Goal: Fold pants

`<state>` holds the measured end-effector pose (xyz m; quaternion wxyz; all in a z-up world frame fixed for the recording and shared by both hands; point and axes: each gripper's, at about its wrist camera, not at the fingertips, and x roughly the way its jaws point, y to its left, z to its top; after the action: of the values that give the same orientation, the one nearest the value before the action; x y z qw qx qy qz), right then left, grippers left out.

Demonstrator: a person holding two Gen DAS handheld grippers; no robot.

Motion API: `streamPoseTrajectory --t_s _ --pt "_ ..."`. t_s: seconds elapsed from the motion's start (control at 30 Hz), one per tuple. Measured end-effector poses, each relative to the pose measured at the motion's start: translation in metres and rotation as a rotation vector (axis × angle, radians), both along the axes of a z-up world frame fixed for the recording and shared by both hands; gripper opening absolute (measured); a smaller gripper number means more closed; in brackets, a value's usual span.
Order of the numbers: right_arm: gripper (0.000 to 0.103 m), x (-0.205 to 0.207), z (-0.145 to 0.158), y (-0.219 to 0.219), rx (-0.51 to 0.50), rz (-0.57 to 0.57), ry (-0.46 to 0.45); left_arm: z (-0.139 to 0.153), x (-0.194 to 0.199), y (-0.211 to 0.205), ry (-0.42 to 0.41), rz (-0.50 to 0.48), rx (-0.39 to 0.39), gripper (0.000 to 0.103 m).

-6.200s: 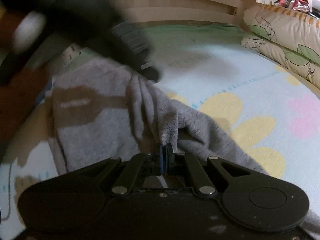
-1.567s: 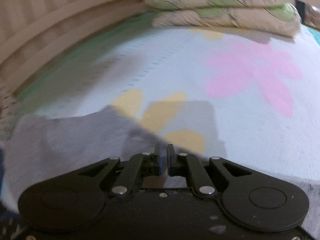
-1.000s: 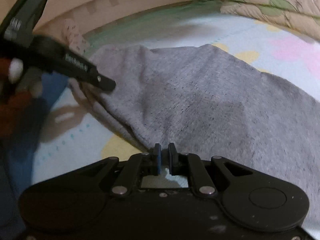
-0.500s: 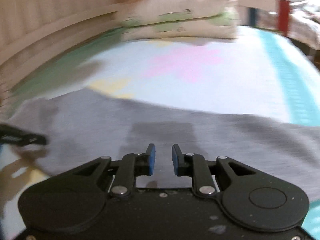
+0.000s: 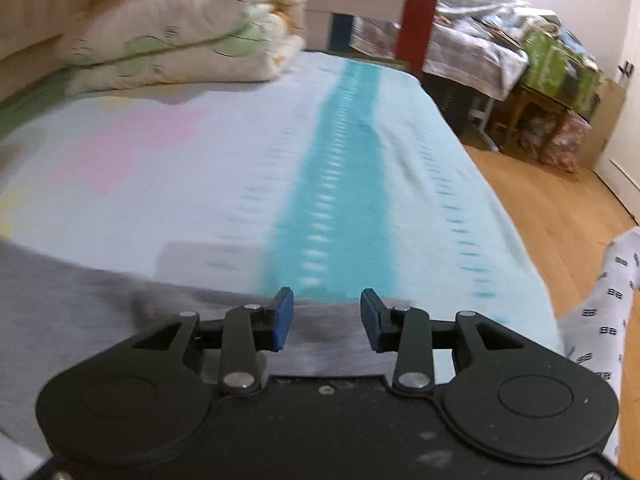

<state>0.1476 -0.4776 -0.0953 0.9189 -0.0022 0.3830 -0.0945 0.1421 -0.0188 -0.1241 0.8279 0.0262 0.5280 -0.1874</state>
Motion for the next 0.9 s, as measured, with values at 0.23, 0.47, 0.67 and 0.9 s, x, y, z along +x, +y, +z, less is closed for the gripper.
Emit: streamPoseTrajectory --t_s 0.23,0.47,0.67,0.9 --pt "0.050 0.012 -0.026 -0.044 0.105 -0.024 0.046 -0.006 -0.006 0.015 -0.016 0.003 -0.045 0.010" --pt "0.032 0.015 -0.043 -0.052 0.210 -0.025 0.053 -0.005 -0.007 0.008 -0.026 -0.001 -0.020 0.010" --pt "0.011 0.012 -0.032 -0.046 0.151 -0.053 0.017 -0.004 -0.008 0.002 -0.030 0.018 -0.003 0.009" --pt "0.032 0.014 -0.027 -0.055 0.192 -0.133 0.015 -0.004 -0.010 -0.003 -0.040 0.005 0.013 0.009"
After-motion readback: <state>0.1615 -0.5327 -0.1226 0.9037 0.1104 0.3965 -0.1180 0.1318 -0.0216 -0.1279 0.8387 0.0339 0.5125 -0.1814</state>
